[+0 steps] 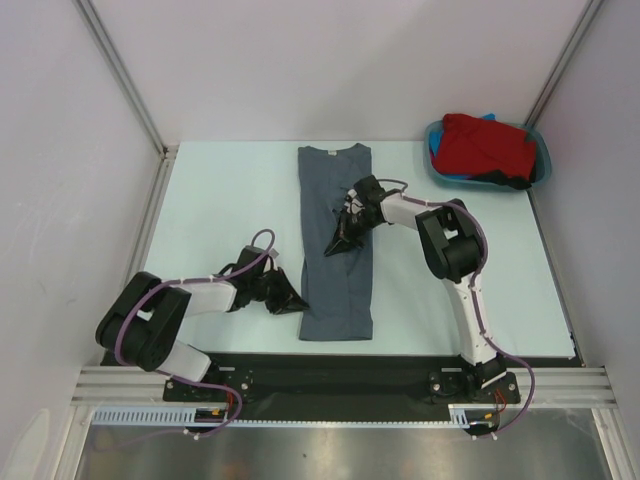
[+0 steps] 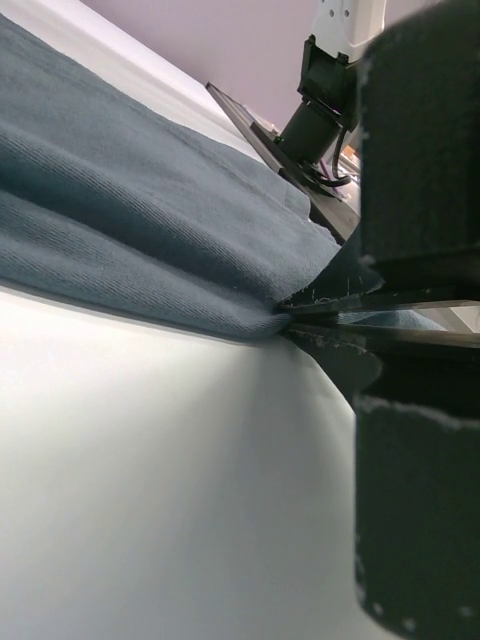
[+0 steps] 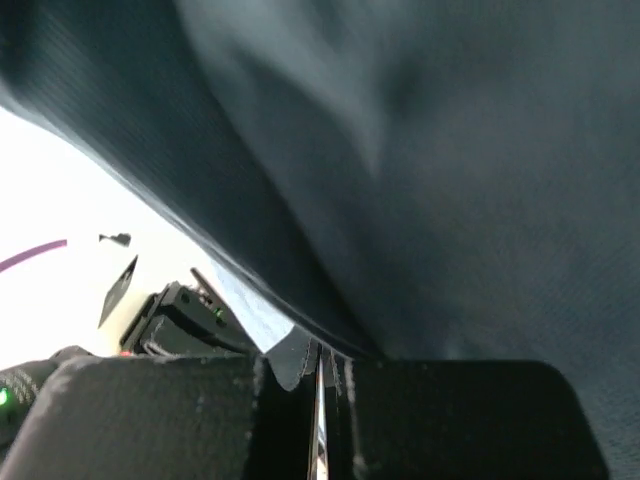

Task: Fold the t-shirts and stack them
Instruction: Fold the tshirt

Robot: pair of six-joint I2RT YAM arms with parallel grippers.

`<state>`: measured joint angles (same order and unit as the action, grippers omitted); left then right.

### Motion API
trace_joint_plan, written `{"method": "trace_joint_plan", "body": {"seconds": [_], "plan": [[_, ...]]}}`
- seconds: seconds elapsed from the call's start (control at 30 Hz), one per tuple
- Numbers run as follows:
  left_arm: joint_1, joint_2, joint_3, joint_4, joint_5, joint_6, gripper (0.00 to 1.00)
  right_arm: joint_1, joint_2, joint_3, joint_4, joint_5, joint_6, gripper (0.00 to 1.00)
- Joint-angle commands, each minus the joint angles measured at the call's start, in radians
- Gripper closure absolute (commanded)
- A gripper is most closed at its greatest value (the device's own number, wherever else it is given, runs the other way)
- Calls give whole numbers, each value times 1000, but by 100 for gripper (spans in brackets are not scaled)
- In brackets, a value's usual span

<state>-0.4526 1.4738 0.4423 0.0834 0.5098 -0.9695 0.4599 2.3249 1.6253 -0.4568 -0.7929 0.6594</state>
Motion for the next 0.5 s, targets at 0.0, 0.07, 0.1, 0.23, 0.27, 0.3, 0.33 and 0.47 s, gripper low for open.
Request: {"method": "trace_joint_plan", "body": {"seconds": [0.0, 0.07, 0.1, 0.23, 0.27, 0.3, 0.33, 0.47], "plan": [[-11, 0, 27, -5, 10, -14, 87, -3, 51, 86, -117, 181, -72, 100], [-12, -12, 30, -27, 9, -12, 87, -3, 67, 117, -163, 245, -86, 100], [-12, -20, 32, -37, 4, -12, 87, -1, 70, 131, -177, 268, -89, 100], [-12, -73, 19, -76, -10, -9, 87, -9, 96, 197, -236, 366, -99, 100], [-11, -82, 16, -105, -11, -9, 87, -12, 100, 203, -244, 376, -99, 100], [-12, -96, 12, -117, -17, -12, 87, -13, 108, 206, -249, 386, -99, 100], [-12, -108, -6, -129, -17, -15, 87, -17, 113, 212, -252, 389, -99, 100], [-12, -205, -65, -134, -33, -57, 85, -27, 136, 246, -286, 405, -104, 100]]}}
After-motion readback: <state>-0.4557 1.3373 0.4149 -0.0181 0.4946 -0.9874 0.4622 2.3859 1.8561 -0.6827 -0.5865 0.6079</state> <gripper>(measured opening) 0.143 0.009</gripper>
